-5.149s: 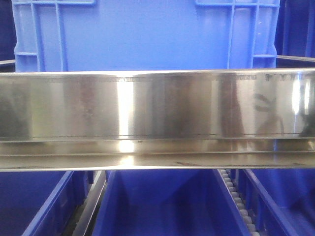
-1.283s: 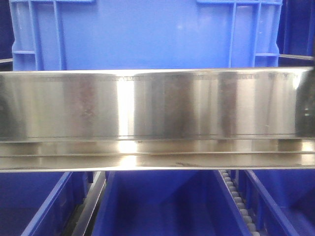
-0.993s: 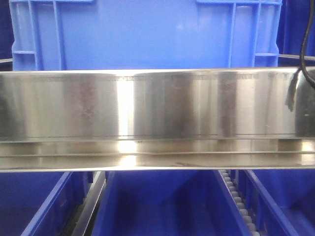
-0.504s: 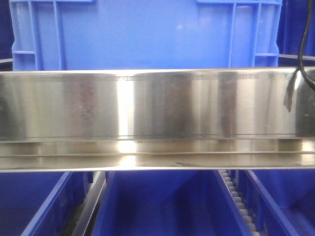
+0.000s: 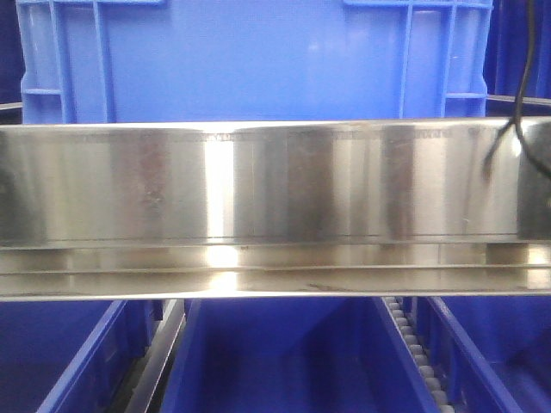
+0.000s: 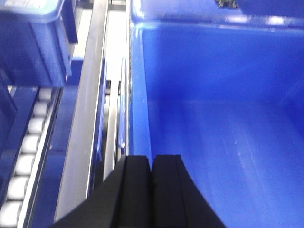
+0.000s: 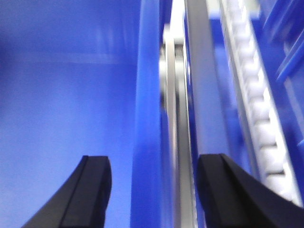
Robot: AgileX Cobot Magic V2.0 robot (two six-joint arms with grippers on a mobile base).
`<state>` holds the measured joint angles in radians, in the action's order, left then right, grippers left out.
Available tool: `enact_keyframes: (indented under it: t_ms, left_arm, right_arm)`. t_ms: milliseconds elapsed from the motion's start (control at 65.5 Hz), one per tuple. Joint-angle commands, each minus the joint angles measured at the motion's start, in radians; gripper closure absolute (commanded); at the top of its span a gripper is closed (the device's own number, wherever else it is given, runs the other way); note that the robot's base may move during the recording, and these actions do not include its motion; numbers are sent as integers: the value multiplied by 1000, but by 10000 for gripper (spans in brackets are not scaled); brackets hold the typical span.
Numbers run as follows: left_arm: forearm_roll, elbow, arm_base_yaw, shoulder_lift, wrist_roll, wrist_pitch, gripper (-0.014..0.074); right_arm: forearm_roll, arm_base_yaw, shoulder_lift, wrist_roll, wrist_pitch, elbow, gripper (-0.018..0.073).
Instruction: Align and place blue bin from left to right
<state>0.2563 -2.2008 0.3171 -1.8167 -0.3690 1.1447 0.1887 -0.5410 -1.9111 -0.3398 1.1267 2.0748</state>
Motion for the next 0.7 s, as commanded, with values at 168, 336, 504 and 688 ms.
enact_keyframes:
  t_ms: [168,336,504,688]
  left_arm:
    - [2,-5,4,3,-7,23,707]
    - [-9,-4,6,2,1,45,707]
    - [-11,-4,10,-18,9,45,600]
    - [1,-4,24,-57,9,35,262]
  right_arm:
    - [7,0,-3,-13,-10,9,261]
    - [7,0,-3,-13,3,9,261]
    - [7,0,-3,-13,3,9,261]
    - [7,0,-3,-13,19,9,261]
